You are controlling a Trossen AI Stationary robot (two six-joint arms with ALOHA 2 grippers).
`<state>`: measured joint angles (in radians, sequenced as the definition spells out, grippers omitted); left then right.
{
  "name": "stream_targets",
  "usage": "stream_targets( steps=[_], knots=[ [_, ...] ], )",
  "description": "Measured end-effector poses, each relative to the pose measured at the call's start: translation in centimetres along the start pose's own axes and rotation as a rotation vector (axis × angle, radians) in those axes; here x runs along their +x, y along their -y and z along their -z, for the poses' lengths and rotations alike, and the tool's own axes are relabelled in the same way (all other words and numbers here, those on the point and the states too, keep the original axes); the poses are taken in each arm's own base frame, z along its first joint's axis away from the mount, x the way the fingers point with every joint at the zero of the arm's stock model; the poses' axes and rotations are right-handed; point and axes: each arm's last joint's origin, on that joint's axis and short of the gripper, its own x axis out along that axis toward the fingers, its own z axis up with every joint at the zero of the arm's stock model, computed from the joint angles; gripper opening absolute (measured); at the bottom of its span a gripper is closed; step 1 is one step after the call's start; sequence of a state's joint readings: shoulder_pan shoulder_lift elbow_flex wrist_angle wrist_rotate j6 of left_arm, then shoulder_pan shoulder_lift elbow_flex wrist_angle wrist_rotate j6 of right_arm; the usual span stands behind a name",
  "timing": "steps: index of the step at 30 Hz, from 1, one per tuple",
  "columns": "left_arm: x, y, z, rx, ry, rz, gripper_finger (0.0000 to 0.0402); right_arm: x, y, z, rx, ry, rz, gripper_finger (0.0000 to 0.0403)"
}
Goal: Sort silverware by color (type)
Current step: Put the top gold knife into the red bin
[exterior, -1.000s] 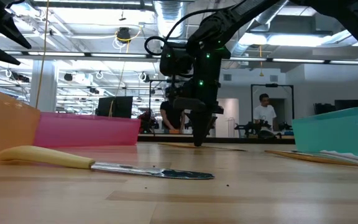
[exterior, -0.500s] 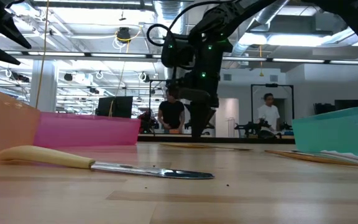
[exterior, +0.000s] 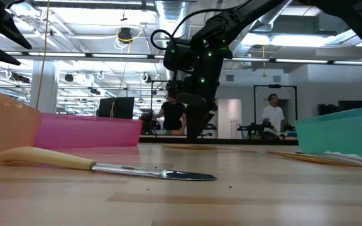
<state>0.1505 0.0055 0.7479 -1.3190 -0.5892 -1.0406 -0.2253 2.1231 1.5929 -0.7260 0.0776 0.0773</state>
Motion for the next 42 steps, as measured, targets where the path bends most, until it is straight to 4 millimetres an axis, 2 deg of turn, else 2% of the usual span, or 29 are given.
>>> stream_targets(
  steps=[9, 16, 19, 24, 26, 33, 35, 42],
  knots=[
    [0.0, 0.0, 0.0, -0.003, -0.002, 0.000, 0.0247, 2.5, -1.0, 0.3, -0.032, -0.043, 0.000, 0.0194],
    [0.0, 0.0, 0.0, -0.003, -0.002, 0.001, 0.0247, 2.7, -1.1, 0.6, -0.041, -0.064, -0.001, 0.0190],
    [0.0, 0.0, 0.0, -0.004, -0.002, 0.001, 0.0247, 2.7, -1.1, 0.8, -0.028, -0.091, 0.003, 0.0158],
    [0.0, 0.0, 0.0, -0.003, -0.003, 0.001, 0.0247, 2.6, -1.0, 1.2, -0.011, -0.133, 0.010, 0.0042],
    [0.0, 0.0, 0.0, -0.003, -0.003, 0.001, 0.0247, 2.6, -1.0, 1.2, 0.001, -0.136, 0.011, 0.0017],
    [0.0, 0.0, 0.0, -0.003, -0.005, 0.002, 0.0247, 2.7, -1.0, 1.5, 0.025, -0.155, 0.039, 0.0011],
    [0.0, 0.0, 0.0, -0.003, -0.005, 0.002, 0.0247, 2.1, -0.9, 1.4, 0.031, -0.139, 0.036, 0.0010],
    [0.0, 0.0, 0.0, -0.003, -0.006, 0.003, 0.0247, 0.9, -0.8, 0.0, 0.054, -0.106, 0.036, 0.0000]
  ],
)
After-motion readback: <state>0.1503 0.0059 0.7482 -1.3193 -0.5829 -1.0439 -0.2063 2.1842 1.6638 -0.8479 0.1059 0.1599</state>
